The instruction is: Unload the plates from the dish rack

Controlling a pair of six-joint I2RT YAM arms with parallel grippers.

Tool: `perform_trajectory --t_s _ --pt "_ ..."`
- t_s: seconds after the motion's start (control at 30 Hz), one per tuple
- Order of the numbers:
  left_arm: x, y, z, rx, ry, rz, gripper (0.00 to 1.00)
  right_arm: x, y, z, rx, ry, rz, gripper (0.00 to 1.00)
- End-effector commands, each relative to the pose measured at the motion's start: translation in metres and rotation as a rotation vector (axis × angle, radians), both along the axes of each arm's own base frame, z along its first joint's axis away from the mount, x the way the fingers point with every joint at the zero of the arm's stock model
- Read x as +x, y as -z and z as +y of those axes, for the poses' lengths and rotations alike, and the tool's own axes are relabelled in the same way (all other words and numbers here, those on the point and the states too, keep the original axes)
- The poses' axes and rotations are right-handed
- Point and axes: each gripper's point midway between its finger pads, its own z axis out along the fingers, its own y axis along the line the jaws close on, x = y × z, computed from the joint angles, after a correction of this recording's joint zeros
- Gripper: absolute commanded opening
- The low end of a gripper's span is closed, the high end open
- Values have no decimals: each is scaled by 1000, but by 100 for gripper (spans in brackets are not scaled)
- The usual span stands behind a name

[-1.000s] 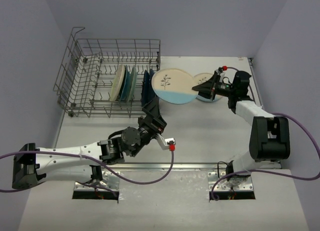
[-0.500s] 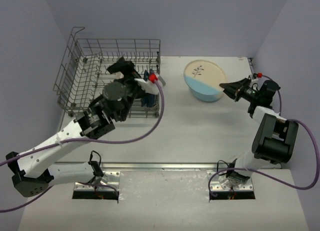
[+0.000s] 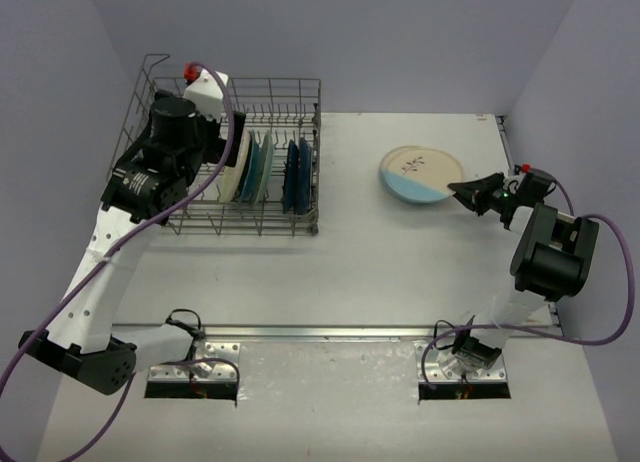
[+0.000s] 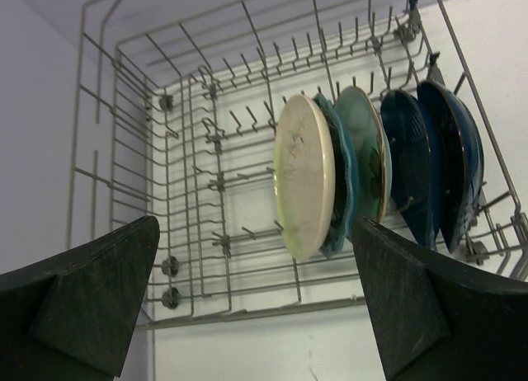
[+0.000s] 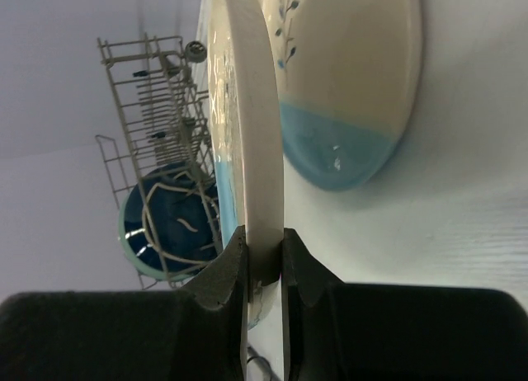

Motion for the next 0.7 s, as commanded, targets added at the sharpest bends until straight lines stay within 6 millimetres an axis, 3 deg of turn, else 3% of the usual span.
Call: perform_trajectory --t_s 0.0,0.3,0.67 --pt "-5 9 -11 -141 46 30 100 34 -30 -19 -131 -28 -165 0" --pt "-4 25 2 -180 18 61 100 53 3 -29 -160 -26 -118 0" --pt "-1 36 11 -184 -15 75 100 64 37 -5 -220 -102 10 0"
